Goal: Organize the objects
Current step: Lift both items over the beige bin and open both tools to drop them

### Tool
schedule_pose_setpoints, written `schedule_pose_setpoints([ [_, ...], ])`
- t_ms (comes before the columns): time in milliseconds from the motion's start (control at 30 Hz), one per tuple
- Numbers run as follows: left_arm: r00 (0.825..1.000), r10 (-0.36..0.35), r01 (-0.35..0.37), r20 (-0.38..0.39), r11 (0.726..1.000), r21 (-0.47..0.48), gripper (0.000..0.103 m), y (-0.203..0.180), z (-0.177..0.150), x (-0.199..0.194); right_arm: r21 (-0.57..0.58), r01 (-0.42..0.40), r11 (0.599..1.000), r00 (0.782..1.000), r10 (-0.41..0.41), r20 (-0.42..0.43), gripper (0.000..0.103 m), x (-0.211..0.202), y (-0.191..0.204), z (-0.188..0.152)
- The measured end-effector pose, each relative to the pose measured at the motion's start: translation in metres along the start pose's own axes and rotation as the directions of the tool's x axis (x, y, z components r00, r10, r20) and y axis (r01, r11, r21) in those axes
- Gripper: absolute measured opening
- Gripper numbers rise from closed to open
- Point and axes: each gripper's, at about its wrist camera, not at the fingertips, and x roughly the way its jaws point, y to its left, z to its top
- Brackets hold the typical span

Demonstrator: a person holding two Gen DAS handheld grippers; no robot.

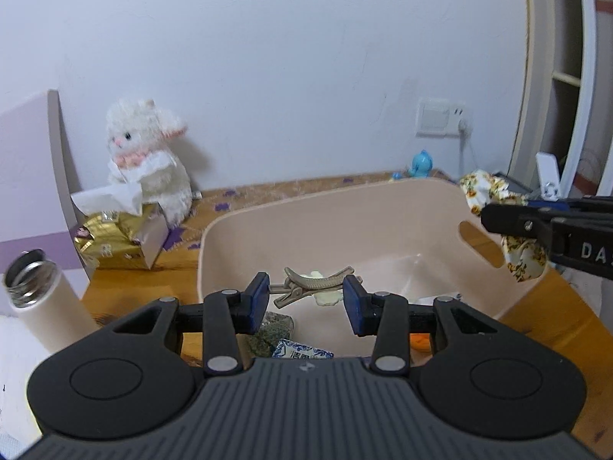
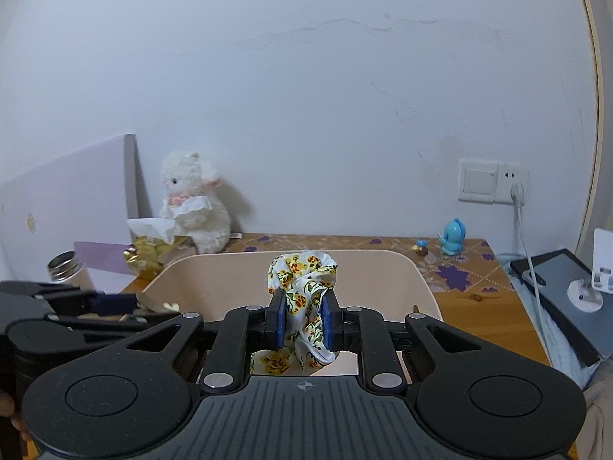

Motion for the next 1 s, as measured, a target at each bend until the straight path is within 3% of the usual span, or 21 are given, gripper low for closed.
schedule_pose_setpoints([
  [267,0.991,0.004,-0.002,-0.132,1.0,0.009,0.044,-0.008,-0.003,0.054,0.02,0.051,0.998,0.993,-0.049,-0.105,0.018,0.048,-0.01,-0.008],
  [500,0.983,0.012,-0.006,-0.183,0.999,0.032,0.045,-0.01,-0.004,0.069,-0.003,0.09,0.996,0.973,-0.089,-0.213,0.019,0.072,-0.011,-0.024],
  [533,0.981,0.011,-0.005,-0.191,1.0,0.031,0.045,-0.01,-0.004,0.07,-0.002,0.089,0.996,0.971,-0.087,-0.222,0.022,0.073,-0.01,-0.025],
  [567,0.98,0.009,-0.003,-0.196,1.0,0.027,0.045,-0.01,-0.004,0.071,0.002,0.091,0.996,0.97,-0.088,-0.226,0.036,0.073,-0.01,-0.026],
  [600,0.981,0.005,-0.001,-0.194,1.0,0.02,0.047,-0.009,-0.003,0.07,0.01,0.092,0.996,0.97,-0.087,-0.225,0.041,0.072,-0.011,-0.025],
  [667,0.98,-0.008,0.009,-0.199,1.0,0.001,0.056,-0.007,-0.001,0.067,0.03,0.091,0.995,0.974,-0.083,-0.21,0.05,0.068,-0.012,-0.024],
  [733,0.981,-0.035,0.033,-0.19,0.999,-0.015,0.067,-0.006,0.0,0.062,0.035,0.094,0.995,0.977,-0.086,-0.195,0.055,0.063,-0.011,-0.022],
  [767,0.982,-0.036,0.034,-0.187,0.999,-0.012,0.068,-0.006,0.0,0.06,0.034,0.096,0.995,0.979,-0.088,-0.184,0.06,0.059,-0.011,-0.021],
  [833,0.985,-0.02,0.021,-0.17,1.0,0.002,0.081,-0.009,0.001,0.055,0.036,0.099,0.994,0.983,-0.092,-0.161,0.068,0.051,-0.01,-0.018],
  [1000,0.992,-0.011,0.01,-0.127,1.0,-0.007,0.086,-0.008,0.004,0.038,0.06,0.101,0.993,0.989,-0.093,-0.117,0.078,0.031,-0.008,-0.011],
])
